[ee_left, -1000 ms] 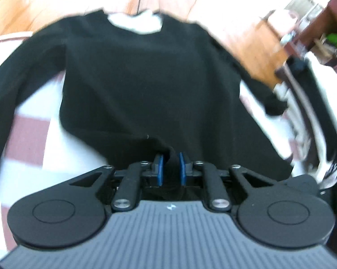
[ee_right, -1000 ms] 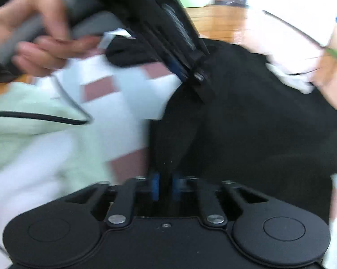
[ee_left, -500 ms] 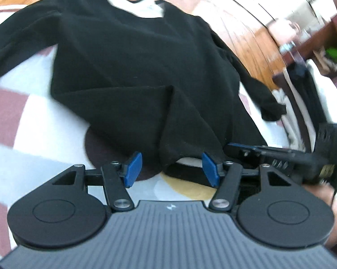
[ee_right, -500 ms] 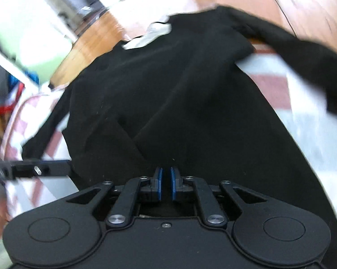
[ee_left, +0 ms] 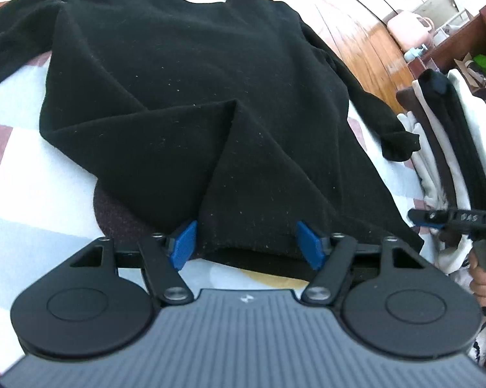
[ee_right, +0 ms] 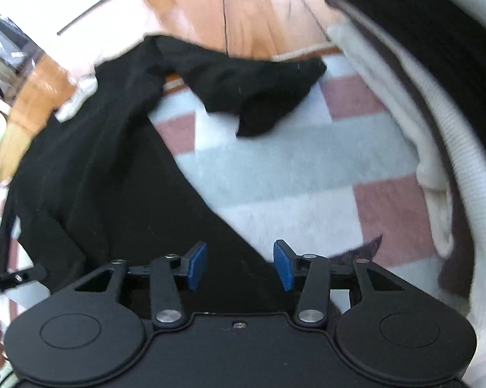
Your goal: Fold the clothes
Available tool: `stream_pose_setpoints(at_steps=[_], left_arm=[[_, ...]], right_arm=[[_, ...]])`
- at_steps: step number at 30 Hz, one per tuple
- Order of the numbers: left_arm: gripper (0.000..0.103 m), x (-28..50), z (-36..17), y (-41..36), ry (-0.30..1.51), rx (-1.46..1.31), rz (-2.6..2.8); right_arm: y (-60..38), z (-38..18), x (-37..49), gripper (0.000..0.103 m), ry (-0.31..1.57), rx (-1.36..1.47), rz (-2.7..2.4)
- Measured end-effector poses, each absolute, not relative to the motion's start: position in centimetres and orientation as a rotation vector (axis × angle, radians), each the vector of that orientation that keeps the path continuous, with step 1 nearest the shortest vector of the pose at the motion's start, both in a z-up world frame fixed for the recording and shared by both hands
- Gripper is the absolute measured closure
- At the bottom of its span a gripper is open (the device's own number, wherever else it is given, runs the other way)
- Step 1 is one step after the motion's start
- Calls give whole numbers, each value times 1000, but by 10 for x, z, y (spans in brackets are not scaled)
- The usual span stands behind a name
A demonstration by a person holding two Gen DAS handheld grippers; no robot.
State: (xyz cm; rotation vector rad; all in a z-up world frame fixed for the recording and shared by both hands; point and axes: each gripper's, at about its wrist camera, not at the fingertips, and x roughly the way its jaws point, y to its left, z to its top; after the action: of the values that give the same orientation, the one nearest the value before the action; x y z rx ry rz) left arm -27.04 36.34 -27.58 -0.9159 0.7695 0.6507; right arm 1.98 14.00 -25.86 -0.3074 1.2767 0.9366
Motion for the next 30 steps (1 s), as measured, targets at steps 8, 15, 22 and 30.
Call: stream_pose_setpoints(at_steps=[8,15,22,30], left_arm=[[96,-281,-265,349,725,-889,729],[96,-337,-208,293,641,-848,785],[96,-381,-206,252,715,-973,797],[96,-384,-228,242,882,-1006,794]], right_arm=[[157,-265,-9,43,1159,-489,879],[134,-239,-36,92,956,-548,931],[114,-193,-58,92,770,-556,971],[98,-205,-70,92,876,-722,909]])
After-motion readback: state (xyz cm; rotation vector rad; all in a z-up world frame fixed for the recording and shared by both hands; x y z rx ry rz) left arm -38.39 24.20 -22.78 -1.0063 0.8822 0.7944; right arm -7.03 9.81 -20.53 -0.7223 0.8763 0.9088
